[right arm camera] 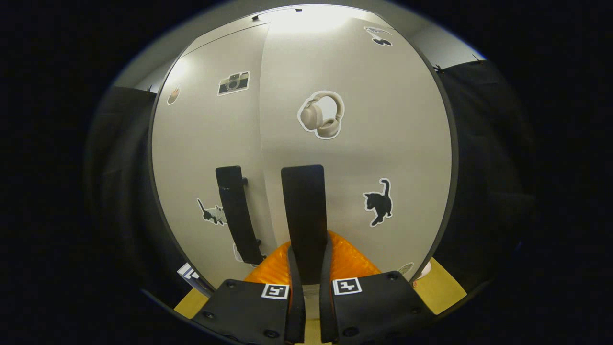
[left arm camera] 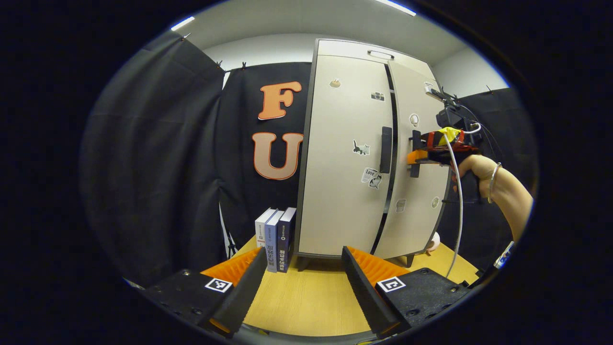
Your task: Open the right door of the double-door shoe cabinet with the right hand, and open the left door with the left hand.
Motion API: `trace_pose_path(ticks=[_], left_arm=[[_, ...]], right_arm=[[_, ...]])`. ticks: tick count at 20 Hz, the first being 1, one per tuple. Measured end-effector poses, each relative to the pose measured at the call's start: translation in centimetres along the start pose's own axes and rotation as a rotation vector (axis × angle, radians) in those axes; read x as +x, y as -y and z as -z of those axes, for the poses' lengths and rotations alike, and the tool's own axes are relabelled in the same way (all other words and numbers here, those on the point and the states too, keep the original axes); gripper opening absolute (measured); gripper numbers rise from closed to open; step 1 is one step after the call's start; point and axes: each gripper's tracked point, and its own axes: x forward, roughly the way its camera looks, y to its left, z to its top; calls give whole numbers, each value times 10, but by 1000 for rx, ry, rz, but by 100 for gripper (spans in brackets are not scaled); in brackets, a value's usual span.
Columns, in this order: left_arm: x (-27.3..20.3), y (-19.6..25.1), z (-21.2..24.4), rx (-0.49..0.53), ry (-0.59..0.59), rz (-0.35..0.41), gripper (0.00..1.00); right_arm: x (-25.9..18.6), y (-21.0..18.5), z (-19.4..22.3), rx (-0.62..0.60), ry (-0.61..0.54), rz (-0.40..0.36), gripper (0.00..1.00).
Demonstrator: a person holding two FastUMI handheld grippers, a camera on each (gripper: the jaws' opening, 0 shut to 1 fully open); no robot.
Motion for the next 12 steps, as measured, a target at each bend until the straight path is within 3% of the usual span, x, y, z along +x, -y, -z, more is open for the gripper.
trace_pose_path(ticks=[3,4,12], left_arm=[[-7,8,-4,3,12,9,95],[-10,11,-6,-1,19,15,95],[-30,39,-24,-17,59,31,95]], right_arm=[[-9,6,2,28,-7,-15,20],[-15,5,1,65,-4,-32,8],[-38,24,1,56,-4,-36,8]])
